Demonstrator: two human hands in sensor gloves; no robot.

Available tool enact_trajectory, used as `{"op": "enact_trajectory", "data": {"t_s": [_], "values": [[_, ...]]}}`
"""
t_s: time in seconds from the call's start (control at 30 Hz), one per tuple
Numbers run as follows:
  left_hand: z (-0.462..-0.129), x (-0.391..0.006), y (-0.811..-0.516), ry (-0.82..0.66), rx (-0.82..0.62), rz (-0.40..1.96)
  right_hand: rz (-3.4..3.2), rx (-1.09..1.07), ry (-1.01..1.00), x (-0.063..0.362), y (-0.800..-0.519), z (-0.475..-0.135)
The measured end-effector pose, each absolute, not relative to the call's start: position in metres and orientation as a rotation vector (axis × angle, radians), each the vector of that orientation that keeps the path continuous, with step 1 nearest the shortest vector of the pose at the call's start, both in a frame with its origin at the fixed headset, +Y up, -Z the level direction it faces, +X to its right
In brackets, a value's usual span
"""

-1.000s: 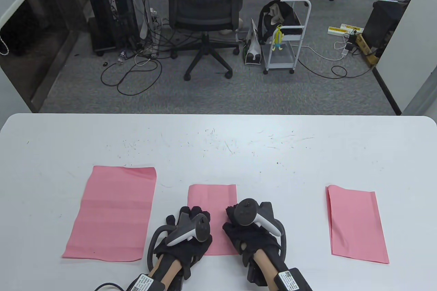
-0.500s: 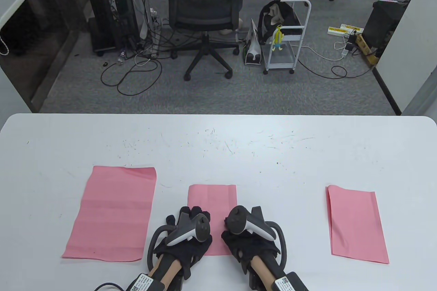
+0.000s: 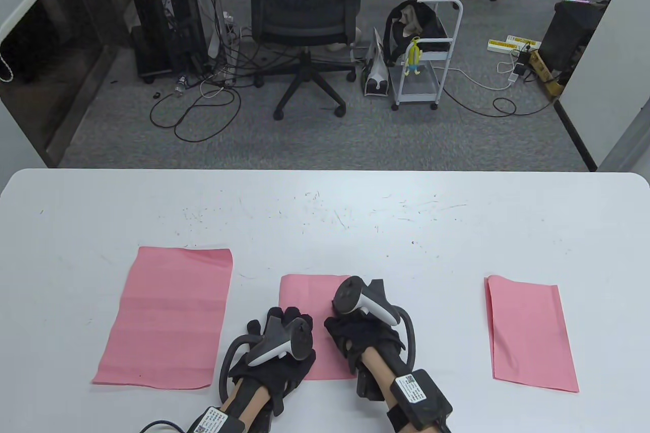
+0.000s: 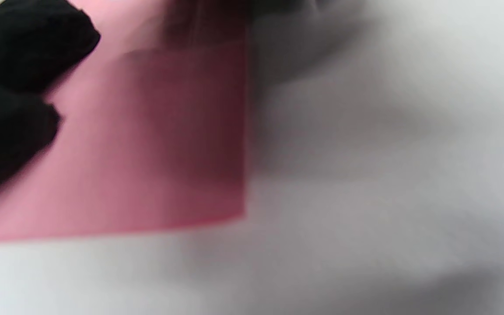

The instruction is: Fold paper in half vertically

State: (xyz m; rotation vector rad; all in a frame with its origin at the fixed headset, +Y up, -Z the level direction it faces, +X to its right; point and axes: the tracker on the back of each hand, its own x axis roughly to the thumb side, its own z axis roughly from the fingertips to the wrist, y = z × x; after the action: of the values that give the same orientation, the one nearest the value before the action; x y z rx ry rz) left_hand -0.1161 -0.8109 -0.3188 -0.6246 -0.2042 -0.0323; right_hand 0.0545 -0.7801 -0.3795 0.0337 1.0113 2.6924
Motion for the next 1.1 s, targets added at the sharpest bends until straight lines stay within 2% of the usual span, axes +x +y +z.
{"op": "enact_trajectory", "data": {"t_s": [0.23,0.57,0.67,0.83,0.97,1.1], "values": [[-0.319,-0.116,-0.811,-0.206,-0.619,-0.033,2.642,-0.034,1.022,0.054,-0.783,-0.414],[-0.319,-0.116,-0.811,-0.207,-0.618,-0.032,2.655,-0.008,0.987,0.057,-0.789,-0.412],[-0.319,-0.116,-0.811,-0.207,-0.620,-0.033,2.580,0.058,0.977,0.063,-0.785,-0.410],[-0.319,-0.116,-0.811,-0.207,-0.617,-0.035,2.585,0.161,0.784,0.072,-0.758,-0.379],[-0.319,-0.116,-0.811,-0.207,-0.619,-0.034,2.635,0.231,0.779,0.070,-0.746,-0.352],[-0.319,-0.116,-0.811,-0.207,-0.621,-0.032,2.679,0.270,0.821,0.063,-0.754,-0.340]]}}
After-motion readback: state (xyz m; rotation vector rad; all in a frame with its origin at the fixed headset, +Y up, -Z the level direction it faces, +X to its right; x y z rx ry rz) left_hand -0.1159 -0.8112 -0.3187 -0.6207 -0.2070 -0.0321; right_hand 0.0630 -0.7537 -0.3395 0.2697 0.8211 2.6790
